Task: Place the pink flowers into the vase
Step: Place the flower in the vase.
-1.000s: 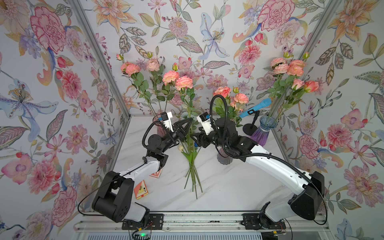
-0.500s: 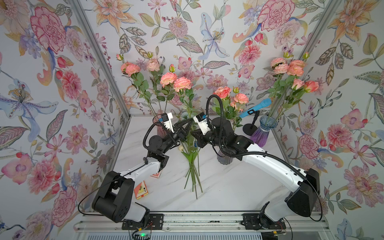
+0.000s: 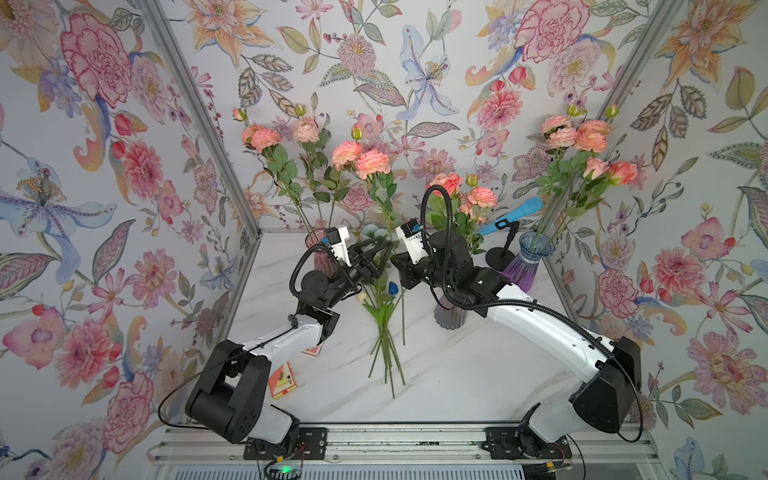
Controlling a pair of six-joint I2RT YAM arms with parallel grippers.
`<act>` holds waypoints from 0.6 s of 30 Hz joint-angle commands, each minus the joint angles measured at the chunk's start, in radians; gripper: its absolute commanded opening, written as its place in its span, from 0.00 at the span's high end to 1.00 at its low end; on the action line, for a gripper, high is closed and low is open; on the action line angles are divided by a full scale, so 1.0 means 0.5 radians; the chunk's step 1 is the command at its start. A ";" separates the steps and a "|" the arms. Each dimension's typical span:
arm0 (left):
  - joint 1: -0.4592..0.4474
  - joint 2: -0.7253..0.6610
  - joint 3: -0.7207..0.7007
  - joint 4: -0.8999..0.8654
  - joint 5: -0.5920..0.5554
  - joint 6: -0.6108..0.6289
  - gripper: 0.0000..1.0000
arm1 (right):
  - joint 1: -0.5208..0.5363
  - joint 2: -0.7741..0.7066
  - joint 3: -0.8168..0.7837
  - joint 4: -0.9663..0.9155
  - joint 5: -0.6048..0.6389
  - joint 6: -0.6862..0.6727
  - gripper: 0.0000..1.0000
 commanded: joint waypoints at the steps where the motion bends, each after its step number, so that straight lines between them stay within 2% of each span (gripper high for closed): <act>1: -0.006 -0.053 -0.026 -0.059 -0.008 0.076 0.20 | -0.045 -0.081 0.042 -0.041 0.027 -0.033 1.00; 5: -0.006 -0.112 -0.035 -0.166 -0.003 0.140 0.01 | -0.104 -0.124 0.054 -0.046 0.021 -0.048 1.00; 18: -0.013 -0.208 -0.112 -0.289 -0.024 0.251 0.00 | -0.164 -0.295 0.203 -0.083 0.073 -0.170 1.00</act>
